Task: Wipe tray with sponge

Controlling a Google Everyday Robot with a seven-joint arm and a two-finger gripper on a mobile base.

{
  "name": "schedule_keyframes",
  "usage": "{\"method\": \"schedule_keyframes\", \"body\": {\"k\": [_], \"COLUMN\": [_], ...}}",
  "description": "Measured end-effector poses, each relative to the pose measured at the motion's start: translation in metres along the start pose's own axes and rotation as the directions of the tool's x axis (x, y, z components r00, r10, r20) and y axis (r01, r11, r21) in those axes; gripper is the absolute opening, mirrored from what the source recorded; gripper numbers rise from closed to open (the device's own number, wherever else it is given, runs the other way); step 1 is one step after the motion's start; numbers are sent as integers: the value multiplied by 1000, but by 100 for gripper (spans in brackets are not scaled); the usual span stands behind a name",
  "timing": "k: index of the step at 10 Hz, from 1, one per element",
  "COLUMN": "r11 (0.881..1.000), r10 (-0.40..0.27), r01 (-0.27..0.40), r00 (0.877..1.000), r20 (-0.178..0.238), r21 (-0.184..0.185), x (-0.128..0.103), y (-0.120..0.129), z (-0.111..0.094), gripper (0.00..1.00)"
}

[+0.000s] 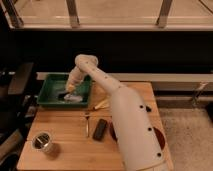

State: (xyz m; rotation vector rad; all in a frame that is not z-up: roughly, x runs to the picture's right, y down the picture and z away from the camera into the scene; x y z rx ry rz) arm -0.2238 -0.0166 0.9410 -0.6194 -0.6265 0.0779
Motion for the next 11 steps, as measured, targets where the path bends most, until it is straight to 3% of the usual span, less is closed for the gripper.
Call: {"method": "schedule_keyframes", "body": {"k": [2,4,8,11], "r11": [1000,999,997,999], "r10": [-15,-47,-67,-23], "r01": [15,47,68,23], "r00": [1000,999,997,1000], "r20": [-6,14,33,-2], "r21": [1,-8,-40,-49], "x": [1,-13,-26,-3], "y": [-14,-23,11,29], "z": [4,15,14,-5], "gripper": [0,0,0,0]}}
